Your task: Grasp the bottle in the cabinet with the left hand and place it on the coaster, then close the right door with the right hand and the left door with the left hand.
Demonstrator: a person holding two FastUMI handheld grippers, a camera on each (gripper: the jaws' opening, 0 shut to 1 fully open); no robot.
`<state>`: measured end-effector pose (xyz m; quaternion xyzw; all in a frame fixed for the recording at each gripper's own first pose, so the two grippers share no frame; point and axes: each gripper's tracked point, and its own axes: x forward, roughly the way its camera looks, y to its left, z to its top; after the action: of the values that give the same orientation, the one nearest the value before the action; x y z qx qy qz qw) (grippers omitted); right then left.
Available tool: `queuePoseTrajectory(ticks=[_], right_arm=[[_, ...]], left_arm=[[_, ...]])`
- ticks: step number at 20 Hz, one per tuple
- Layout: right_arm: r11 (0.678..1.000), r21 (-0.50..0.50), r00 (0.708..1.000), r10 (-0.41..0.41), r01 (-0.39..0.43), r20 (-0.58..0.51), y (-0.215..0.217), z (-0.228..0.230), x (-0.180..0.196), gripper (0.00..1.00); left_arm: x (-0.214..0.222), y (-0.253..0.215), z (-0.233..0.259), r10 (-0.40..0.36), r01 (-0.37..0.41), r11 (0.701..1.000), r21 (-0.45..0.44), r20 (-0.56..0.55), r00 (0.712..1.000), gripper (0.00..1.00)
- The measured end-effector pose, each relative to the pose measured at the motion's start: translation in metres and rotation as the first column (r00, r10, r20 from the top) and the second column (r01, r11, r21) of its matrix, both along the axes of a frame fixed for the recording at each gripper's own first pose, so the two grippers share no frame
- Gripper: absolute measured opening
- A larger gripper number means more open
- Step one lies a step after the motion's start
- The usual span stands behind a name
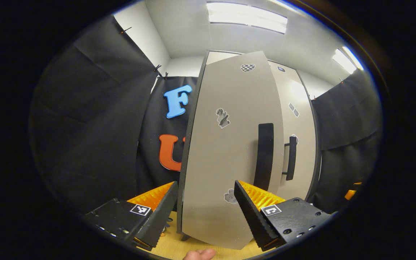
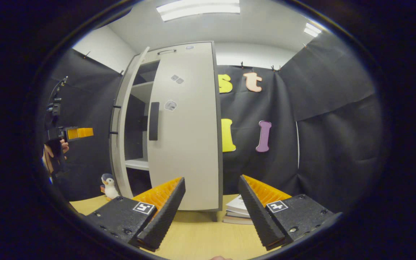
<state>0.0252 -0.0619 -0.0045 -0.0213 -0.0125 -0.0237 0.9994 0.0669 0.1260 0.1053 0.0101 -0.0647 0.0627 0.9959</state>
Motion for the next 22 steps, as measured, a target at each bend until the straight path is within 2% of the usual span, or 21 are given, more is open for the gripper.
queuePoseTrajectory(ticks=[2, 3, 4, 5, 7, 8, 9, 10, 11, 13, 14, 15, 20, 21, 22], right_arm=[[1.000, 0.005, 1.000, 0.016, -0.016, -0.012, 0.006, -0.002, 0.003, 0.94], [1.000, 0.004, 0.999, 0.028, -0.028, -0.019, 0.009, -0.004, 0.004, 0.94], [0.999, 0.004, 0.999, 0.039, -0.039, -0.025, 0.013, -0.004, 0.007, 0.94], [0.999, 0.007, 0.998, 0.049, -0.048, -0.031, 0.017, -0.005, 0.009, 0.98], [0.998, 0.014, 0.997, 0.065, -0.064, -0.039, 0.023, -0.005, 0.014, 0.98], [0.998, 0.016, 0.997, 0.068, -0.068, -0.043, 0.026, -0.006, 0.015, 0.94], [0.997, 0.018, 0.996, 0.072, -0.071, -0.044, 0.028, -0.005, 0.016, 0.98], [0.997, 0.022, 0.996, 0.078, -0.077, -0.043, 0.032, -0.005, 0.017, 0.98], [0.996, 0.026, 0.995, 0.084, -0.083, -0.046, 0.035, -0.005, 0.016, 0.98], [0.996, 0.024, 0.994, 0.093, -0.091, -0.061, 0.039, -0.010, 0.014, 0.98], [0.996, 0.017, 0.993, 0.091, -0.090, -0.069, 0.038, -0.012, 0.013, 0.94], [0.996, 0.013, 0.993, 0.088, -0.087, -0.074, 0.037, -0.012, 0.013, 0.98], [0.997, 0.035, 0.994, 0.076, -0.073, -0.073, 0.033, -0.013, 0.012, 0.98], [0.997, 0.038, 0.994, 0.075, -0.072, -0.075, 0.033, -0.014, 0.011, 0.94], [0.997, 0.041, 0.994, 0.074, -0.071, -0.076, 0.034, -0.014, 0.010, 0.98]], left_arm=[[-0.008, -0.003, -0.004, 0.003, -0.004, 1.000, 0.017, 0.008, 1.000, 0.95], [-0.013, -0.004, -0.007, 0.015, -0.015, 1.000, 0.026, 0.007, 1.000, 0.99], [-0.018, -0.006, -0.013, 0.031, -0.031, 0.999, 0.034, 0.005, 1.000, 0.95], [-0.023, -0.006, -0.021, 0.052, -0.052, 0.998, 0.026, -0.001, 0.999, 0.95], [-0.035, -0.017, -0.043, 0.081, -0.082, 0.995, -0.049, -0.027, 0.996, 0.95], [-0.041, -0.027, -0.054, 0.079, -0.082, 0.993, -0.085, -0.036, 0.996, 0.95], [-0.045, -0.031, -0.063, 0.088, -0.091, 0.991, -0.097, -0.037, 0.995, 0.99], [-0.050, -0.032, -0.071, 0.113, -0.116, 0.989, -0.092, -0.037, 0.993, 0.95], [-0.056, -0.034, -0.080, 0.128, -0.131, 0.988, -0.081, -0.035, 0.991, 0.95], [-0.064, -0.047, -0.090, 0.114, -0.116, 0.991, -0.071, -0.032, 0.993, 0.95], [-0.068, -0.053, -0.094, 0.102, -0.105, 0.992, -0.070, -0.036, 0.994, 0.95], [-0.072, -0.054, -0.098, 0.104, -0.106, 0.992, -0.067, -0.043, 0.994, 0.95], [-0.082, -0.051, -0.112, 0.128, -0.133, 0.990, -0.055, -0.073, 0.989, 0.95], [-0.081, -0.048, -0.114, 0.132, -0.136, 0.990, -0.048, -0.079, 0.988, 0.95], [-0.082, -0.047, -0.115, 0.133, -0.136, 0.990, -0.040, -0.082, 0.988, 0.95]])
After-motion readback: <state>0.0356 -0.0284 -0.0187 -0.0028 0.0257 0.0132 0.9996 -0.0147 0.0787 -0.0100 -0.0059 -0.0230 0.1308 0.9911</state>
